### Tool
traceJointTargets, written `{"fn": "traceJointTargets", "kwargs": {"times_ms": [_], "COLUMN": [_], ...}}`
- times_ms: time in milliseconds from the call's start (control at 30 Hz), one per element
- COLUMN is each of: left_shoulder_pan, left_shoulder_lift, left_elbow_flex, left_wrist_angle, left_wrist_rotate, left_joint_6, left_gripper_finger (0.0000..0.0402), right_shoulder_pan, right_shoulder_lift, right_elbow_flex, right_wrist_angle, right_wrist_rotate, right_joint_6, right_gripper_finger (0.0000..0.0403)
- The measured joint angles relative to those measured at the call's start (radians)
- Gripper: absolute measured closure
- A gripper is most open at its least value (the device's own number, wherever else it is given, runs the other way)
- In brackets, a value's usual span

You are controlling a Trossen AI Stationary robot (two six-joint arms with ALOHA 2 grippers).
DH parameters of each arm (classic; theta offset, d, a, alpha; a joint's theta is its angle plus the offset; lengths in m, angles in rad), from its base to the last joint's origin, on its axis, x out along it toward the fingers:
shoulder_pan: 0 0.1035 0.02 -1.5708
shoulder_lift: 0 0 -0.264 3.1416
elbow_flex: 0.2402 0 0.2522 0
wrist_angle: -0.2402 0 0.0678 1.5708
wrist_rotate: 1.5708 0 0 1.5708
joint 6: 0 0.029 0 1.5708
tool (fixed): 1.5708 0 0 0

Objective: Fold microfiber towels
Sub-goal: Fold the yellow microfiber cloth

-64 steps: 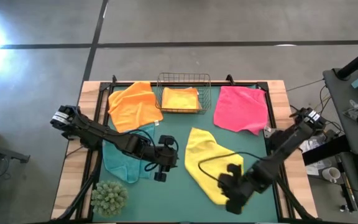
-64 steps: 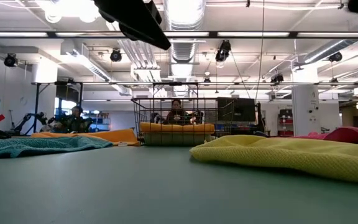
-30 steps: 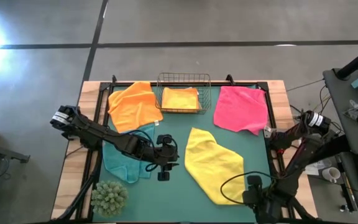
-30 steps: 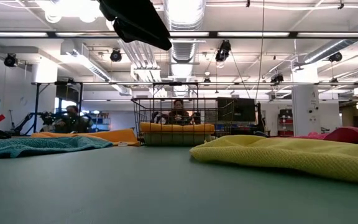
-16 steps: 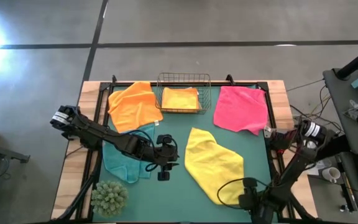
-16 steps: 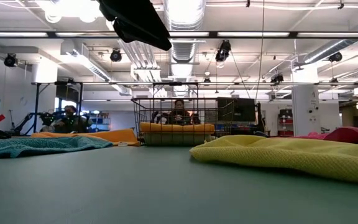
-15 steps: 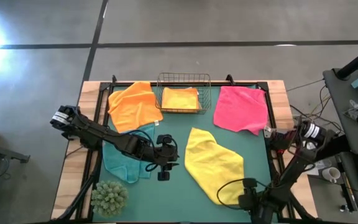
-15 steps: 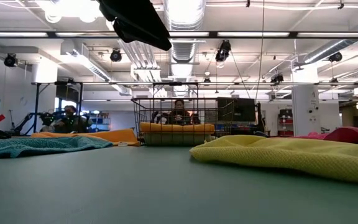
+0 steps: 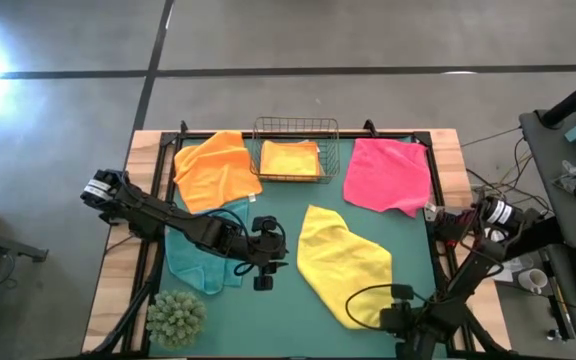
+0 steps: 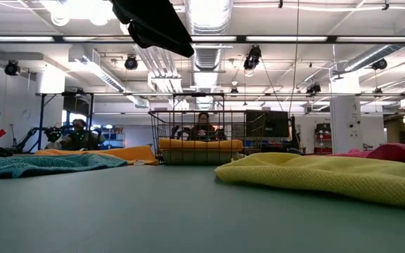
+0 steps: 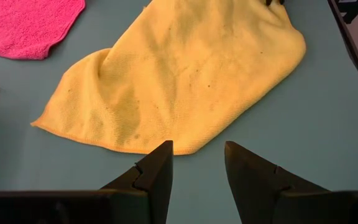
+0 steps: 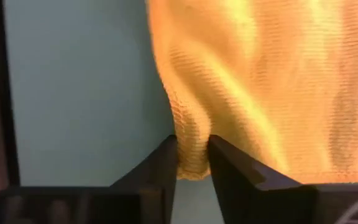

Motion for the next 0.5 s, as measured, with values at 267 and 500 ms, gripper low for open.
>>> {"fn": "traceJointTargets", "kwargs": {"times_ms": [267,500], "left_shoulder_pan": [0.0,-0.009], "left_shoulder_lift": [0.0,0.0], "left_elbow_flex": [0.0,-0.001], "left_wrist_angle": [0.0,0.038], "left_wrist_rotate": [0.0,0.001], "left_joint_6": [0.0,-0.001], "left_gripper_finger": [0.0272,0.0272], "right_shoulder_pan": [-0.026,-0.055], "right_shoulder_lift": [-0.018,-0.066], "right_elbow_flex": [0.003,0.108], "right_wrist_angle": [-0.021,-0.114], "right_wrist_rotate": [0.014,0.017], "right_joint_6": [0.041,0.061], "right_gripper_finger": [0.0392,0.0394]}}
